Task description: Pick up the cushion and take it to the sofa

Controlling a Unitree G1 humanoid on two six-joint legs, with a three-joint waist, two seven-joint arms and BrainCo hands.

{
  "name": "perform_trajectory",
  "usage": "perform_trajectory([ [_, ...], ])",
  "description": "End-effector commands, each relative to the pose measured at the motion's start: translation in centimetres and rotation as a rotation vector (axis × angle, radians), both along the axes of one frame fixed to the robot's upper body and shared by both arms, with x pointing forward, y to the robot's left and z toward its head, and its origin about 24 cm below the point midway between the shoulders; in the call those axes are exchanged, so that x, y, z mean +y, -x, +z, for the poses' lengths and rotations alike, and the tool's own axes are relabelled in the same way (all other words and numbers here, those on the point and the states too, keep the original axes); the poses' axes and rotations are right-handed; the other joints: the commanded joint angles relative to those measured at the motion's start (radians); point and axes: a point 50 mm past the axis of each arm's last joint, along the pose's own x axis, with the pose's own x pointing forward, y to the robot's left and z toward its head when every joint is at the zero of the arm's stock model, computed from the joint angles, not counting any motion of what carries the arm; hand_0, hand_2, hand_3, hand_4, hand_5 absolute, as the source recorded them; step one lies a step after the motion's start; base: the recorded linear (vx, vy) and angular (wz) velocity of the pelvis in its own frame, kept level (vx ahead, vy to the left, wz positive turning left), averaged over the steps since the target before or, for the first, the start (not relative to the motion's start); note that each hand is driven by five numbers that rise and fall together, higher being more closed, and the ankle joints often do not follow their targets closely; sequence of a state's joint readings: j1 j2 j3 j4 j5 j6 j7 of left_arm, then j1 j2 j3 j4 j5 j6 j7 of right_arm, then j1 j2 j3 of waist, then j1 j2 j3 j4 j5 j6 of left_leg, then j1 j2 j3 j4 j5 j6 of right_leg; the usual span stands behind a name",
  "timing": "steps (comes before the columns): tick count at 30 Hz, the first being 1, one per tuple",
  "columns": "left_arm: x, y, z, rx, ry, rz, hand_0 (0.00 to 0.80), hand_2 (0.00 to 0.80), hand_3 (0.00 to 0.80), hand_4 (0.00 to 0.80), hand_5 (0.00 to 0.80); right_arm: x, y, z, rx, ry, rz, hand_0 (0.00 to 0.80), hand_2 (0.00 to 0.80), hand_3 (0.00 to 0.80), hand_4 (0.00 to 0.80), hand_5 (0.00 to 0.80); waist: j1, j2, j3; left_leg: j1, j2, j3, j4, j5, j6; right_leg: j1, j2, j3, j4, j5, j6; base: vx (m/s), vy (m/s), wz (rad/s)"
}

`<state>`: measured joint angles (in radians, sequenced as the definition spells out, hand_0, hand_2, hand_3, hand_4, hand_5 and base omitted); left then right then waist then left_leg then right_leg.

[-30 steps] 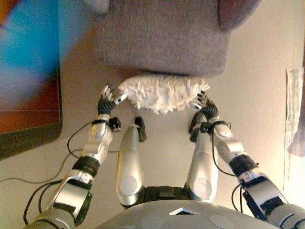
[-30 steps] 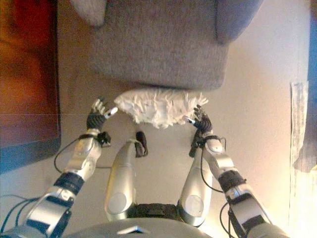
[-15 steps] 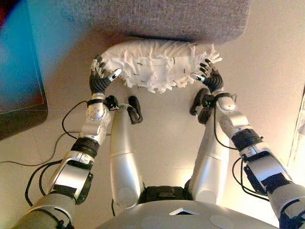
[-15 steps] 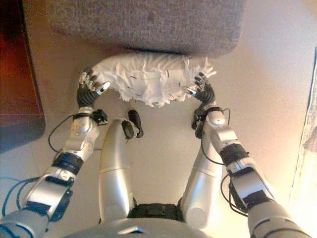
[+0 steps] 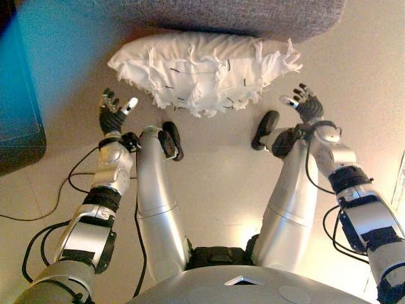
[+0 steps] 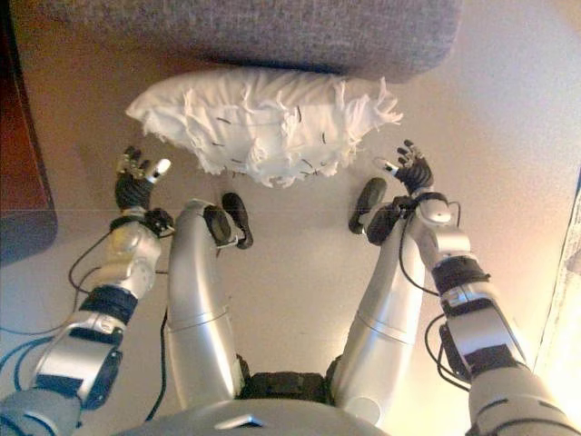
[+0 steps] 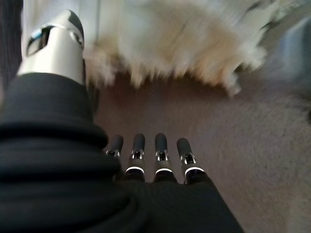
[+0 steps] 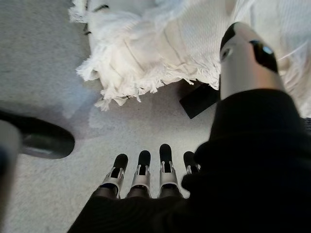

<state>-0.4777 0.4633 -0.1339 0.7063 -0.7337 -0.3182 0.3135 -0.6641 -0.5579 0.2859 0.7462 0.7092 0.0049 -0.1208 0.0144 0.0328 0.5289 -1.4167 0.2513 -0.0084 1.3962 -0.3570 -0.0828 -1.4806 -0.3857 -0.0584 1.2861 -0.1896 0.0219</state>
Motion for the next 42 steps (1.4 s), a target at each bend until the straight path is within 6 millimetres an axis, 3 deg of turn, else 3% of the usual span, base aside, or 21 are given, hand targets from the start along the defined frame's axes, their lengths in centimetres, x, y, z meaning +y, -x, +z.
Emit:
perform_trajectory([
  [1,0.5,0.5,-0.3,-0.007,-0.004,-0.012,0.000,0.000,0.000,0.000,0.000,-1.1,0.8,-0.5,0.006,-0.061,-0.036,0.000,0.000,0.000,0.000,0.000,-0.003,0.021,-0.009,0.001,0.018,-0.002,-0.007,-0.044,0.001,0.049,-0.034,0.129,0.043,-0.095,0.085,0.015,-0.027,0.06],
  [6,0.0,-0.5,0.9,-0.054,0.029,-0.188,0.000,0.000,0.000,0.000,0.000,-0.8,0.4,0.4,-0.013,-0.113,0.053,0.000,0.000,0.000,0.000,0.000,-0.007,0.014,-0.009,-0.034,0.035,-0.021,0.040,-0.050,-0.005,0.014,-0.043,0.147,0.092,-0.103,0.086,0.010,-0.002,0.01],
  [10,-1.5,-1.7,3.0,-0.092,-0.022,-0.393,0.000,0.000,0.000,0.000,0.000,0.0,-0.1,1.8,-0.030,-0.078,0.168,0.000,0.000,0.000,0.000,0.000,-0.011,0.015,-0.009,-0.054,0.052,-0.033,0.072,-0.054,-0.013,-0.009,-0.055,0.166,0.118,-0.097,0.091,0.033,0.023,0.06],
  [17,-3.0,-3.6,5.8,-0.070,-0.129,-0.586,0.000,0.000,0.000,0.000,0.000,1.4,-1.3,3.7,-0.030,-0.011,0.273,0.000,0.000,0.000,0.000,0.000,-0.020,0.020,-0.009,-0.092,0.077,-0.051,0.137,-0.063,-0.017,-0.055,-0.072,0.203,0.184,-0.102,0.090,0.018,0.004,0.03],
  [25,-4.7,-4.7,7.4,-0.062,-0.184,-0.647,0.000,0.000,0.000,0.000,0.000,4.8,-1.9,5.2,-0.048,0.015,0.409,0.000,0.000,0.000,0.000,0.000,-0.027,0.026,-0.009,-0.122,0.084,-0.070,0.203,-0.078,-0.013,-0.087,-0.085,0.230,0.241,-0.107,0.082,0.027,-0.007,0.08],
  [35,-6.1,-5.7,8.8,-0.056,-0.196,-0.659,0.000,0.000,0.000,0.000,0.000,8.0,-2.7,6.1,-0.018,0.071,0.388,0.000,0.000,0.000,0.000,0.000,-0.033,0.042,-0.009,-0.140,0.085,-0.104,0.270,-0.078,0.002,-0.088,-0.083,0.245,0.287,-0.103,0.068,0.013,0.004,0.04],
  [42,-8.4,-5.6,8.3,-0.071,-0.203,-0.746,0.000,0.000,0.000,0.000,0.000,11.2,-2.2,6.2,-0.029,0.039,0.473,0.000,0.000,0.000,0.000,0.000,-0.030,0.044,-0.009,-0.134,0.076,-0.109,0.287,-0.072,0.009,-0.088,-0.090,0.255,0.303,-0.095,0.062,0.012,-0.008,0.08],
])
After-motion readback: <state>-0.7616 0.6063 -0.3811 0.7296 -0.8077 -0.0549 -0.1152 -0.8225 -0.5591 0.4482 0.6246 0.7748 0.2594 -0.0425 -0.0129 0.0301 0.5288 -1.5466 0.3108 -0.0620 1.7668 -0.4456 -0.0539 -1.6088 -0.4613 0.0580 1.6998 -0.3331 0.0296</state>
